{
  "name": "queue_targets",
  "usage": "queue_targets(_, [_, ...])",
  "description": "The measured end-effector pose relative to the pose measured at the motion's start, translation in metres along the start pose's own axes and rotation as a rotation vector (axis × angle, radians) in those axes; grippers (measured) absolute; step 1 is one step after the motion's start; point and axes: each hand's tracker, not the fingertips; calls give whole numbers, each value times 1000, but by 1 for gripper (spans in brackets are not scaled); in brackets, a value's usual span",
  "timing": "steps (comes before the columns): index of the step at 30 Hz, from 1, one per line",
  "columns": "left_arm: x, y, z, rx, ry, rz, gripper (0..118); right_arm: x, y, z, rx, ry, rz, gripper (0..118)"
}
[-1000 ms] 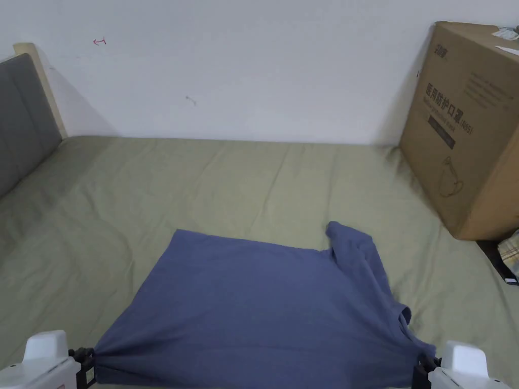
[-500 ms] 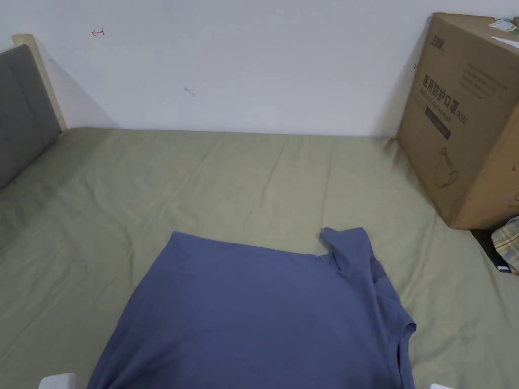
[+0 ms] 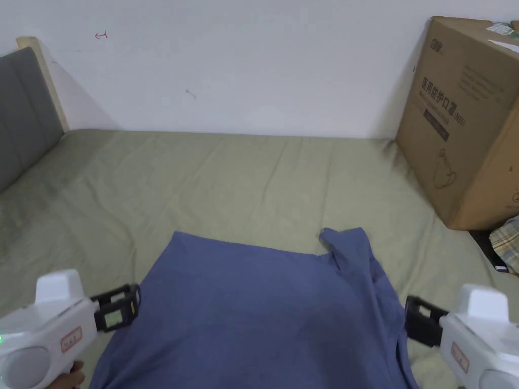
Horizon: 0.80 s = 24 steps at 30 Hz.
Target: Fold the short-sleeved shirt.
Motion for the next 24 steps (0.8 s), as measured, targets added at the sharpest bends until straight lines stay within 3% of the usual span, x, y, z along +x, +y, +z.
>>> queue_targets(2, [12, 16, 10, 100, -18, -8, 101, -5, 23, 19, 122, -3, 17, 82])
queue_targets(4, [24, 27, 18, 186, -19, -30, 100, -14, 36, 35, 203, 84, -15, 82])
queue_targets(7, [38, 32, 21, 282, 19, -74, 94, -18, 47, 48, 286, 72, 6, 78])
queue_targets(9, [47, 33, 23, 309, 18, -84, 72, -19, 49, 50, 278, 77, 39, 67])
queue_targets(11, [52, 34, 20, 308, 5, -86, 20, -20, 49, 51, 288, 94, 27, 25])
queue_targets(12, [54, 35, 17, 291, -21, -89, 2, -19, 50, 49, 292, 102, 20, 0])
queue_targets(19, [65, 45, -32, 158, -59, -128, 0, -18, 57, 18, 309, 87, 49, 0])
queue_targets(24, [70, 65, -124, 8, -105, -151, 0, -15, 61, -23, 263, 71, 75, 0])
